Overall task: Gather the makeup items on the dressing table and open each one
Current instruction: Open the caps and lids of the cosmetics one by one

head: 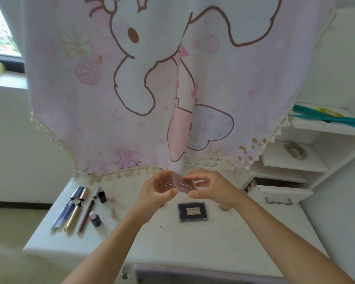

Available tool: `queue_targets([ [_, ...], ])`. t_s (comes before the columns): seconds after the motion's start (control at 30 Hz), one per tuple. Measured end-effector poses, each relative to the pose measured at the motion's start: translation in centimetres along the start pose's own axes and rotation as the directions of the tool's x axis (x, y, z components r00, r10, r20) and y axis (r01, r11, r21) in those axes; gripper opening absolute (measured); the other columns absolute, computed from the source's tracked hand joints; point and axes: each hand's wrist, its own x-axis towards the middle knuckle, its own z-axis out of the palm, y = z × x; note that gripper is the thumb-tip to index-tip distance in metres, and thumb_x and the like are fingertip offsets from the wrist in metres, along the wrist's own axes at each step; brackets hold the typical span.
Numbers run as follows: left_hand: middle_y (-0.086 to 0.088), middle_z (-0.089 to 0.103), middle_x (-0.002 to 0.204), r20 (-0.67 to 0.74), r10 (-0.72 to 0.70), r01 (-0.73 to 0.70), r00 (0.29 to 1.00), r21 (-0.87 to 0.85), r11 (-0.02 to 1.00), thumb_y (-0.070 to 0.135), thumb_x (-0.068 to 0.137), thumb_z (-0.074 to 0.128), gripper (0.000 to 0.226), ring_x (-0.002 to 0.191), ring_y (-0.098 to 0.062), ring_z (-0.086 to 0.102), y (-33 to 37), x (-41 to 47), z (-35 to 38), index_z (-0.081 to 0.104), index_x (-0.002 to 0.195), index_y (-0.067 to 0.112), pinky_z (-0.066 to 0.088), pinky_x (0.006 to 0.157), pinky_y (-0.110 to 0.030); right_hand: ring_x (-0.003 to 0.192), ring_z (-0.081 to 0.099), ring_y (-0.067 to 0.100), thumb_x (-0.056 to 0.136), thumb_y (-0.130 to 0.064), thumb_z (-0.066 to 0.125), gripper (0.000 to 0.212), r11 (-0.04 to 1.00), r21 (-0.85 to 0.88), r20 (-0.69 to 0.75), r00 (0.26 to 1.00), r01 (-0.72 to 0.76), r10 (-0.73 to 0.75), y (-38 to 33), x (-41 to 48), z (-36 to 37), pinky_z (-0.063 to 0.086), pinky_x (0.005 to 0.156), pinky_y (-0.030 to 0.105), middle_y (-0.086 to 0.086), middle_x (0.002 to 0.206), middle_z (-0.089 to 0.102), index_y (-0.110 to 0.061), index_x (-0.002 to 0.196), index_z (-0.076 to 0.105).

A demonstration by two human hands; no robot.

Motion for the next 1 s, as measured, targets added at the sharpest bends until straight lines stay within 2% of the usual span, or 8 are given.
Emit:
queue_targets([
  [0.1, 0.009, 0.073, 0.086, -0.033, -0.021, 0.02, 0.999, -0.032, 0.999, 0.027, 0.049, 0.074, 0.054, 0.085, -0.004, 0.067, -0.1, -0.3, -2.2, 0.059, 0.1, 0.015, 0.051, 0.073, -0.013, 0.098, 0.059, -0.001, 0.074, -0.01, 0.074, 0.036, 0.999, 0.044, 0.018, 1.0, -0.011, 0.01, -0.9, 1.3, 1.4, 0.046, 0.093, 0.016, -0.016, 0.104, 0.06, -0.035, 0.097, 0.063],
  [0.2, 0.009, 0.073, 0.088, -0.038, -0.014, 0.013, 0.999, -0.027, 1.0, 0.025, 0.05, 0.074, 0.053, 0.087, -0.005, 0.066, -0.2, -0.6, -4.2, 0.059, 0.1, 0.015, 0.05, 0.076, -0.015, 0.101, 0.056, -0.001, 0.073, -0.009, 0.074, 0.041, 1.0, 0.022, 0.036, 0.999, -0.005, 0.004, -1.7, 2.5, 3.1, 0.045, 0.093, 0.015, -0.015, 0.108, 0.056, -0.031, 0.104, 0.06],
  [0.37, 0.013, 0.072, 0.089, -0.047, 0.024, -0.024, 0.999, -0.003, 1.0, 0.024, 0.053, 0.071, 0.05, 0.089, 0.0, 0.065, 0.1, -0.9, -7.1, 0.058, 0.1, 0.016, 0.048, 0.079, -0.012, 0.103, 0.053, -0.005, 0.072, -0.003, 0.073, 0.052, 0.999, 0.032, 0.054, 0.998, 0.03, -0.032, -3.0, 4.3, 5.4, 0.041, 0.095, 0.013, -0.023, 0.109, 0.05, -0.042, 0.102, 0.055],
  [0.5, 0.016, 0.072, 0.094, -0.043, 0.051, -0.051, 0.998, 0.007, 0.999, 0.021, 0.054, 0.071, 0.05, 0.094, 0.002, 0.064, 0.4, -1.0, -9.0, 0.056, 0.102, 0.015, 0.047, 0.082, -0.011, 0.108, 0.052, -0.001, 0.071, -0.002, 0.073, 0.055, 0.998, 0.008, 0.066, 0.996, 0.055, -0.055, -3.9, 5.4, 6.8, 0.04, 0.099, 0.017, -0.022, 0.111, 0.048, -0.036, 0.11, 0.054],
  [0.7, 0.012, 0.071, 0.1, -0.033, 0.093, -0.093, 0.995, 0.002, 0.996, 0.016, 0.058, 0.072, 0.05, 0.098, -0.002, 0.063, 0.0, -1.4, -11.2, 0.055, 0.105, 0.013, 0.047, 0.085, -0.012, 0.103, 0.044, -0.024, 0.069, -0.007, 0.077, 0.065, 0.99, -0.074, 0.02, 0.993, 0.116, -0.115, -4.4, 6.3, 8.3, 0.034, 0.093, -0.001, -0.029, 0.113, 0.042, -0.047, 0.107, 0.045],
  [0.87, 0.009, 0.071, 0.099, -0.029, 0.112, -0.113, 0.993, -0.032, 0.993, 0.016, 0.055, 0.073, 0.056, 0.097, 0.001, 0.063, -0.2, -1.5, -11.8, 0.053, 0.107, 0.013, 0.047, 0.084, -0.011, 0.112, 0.039, -0.02, 0.07, -0.012, 0.077, 0.071, 0.983, -0.127, 0.004, 0.991, 0.136, -0.136, -4.0, 6.4, 9.4, 0.032, 0.102, 0.013, -0.029, 0.12, 0.039, -0.049, 0.116, 0.037],
  [0.93, 0.003, 0.067, 0.101, -0.037, 0.13, -0.13, 0.991, -0.003, 0.991, 0.017, 0.054, 0.073, 0.057, 0.096, 0.0, 0.062, -0.3, -1.7, -11.8, 0.052, 0.107, 0.014, 0.047, 0.085, -0.013, 0.114, 0.043, -0.015, 0.071, -0.018, 0.077, 0.067, 0.993, -0.037, -0.009, 0.994, 0.112, -0.113, -3.9, 6.1, 9.6, 0.037, 0.099, 0.013, -0.026, 0.122, 0.043, -0.047, 0.117, 0.039],
  [1.0, 0.007, 0.063, 0.103, -0.04, 0.176, -0.171, 0.984, 0.109, 0.979, 0.021, 0.055, 0.072, 0.057, 0.098, -0.003, 0.061, -0.4, -2.1, -11.7, 0.051, 0.108, 0.019, 0.046, 0.09, -0.017, 0.11, 0.053, -0.004, 0.075, -0.028, 0.071, 0.044, 0.988, 0.147, -0.07, 0.997, 0.048, -0.038, -3.9, 6.0, 9.9, 0.046, 0.092, 0.018, -0.018, 0.118, 0.054, -0.046, 0.109, 0.05],
])
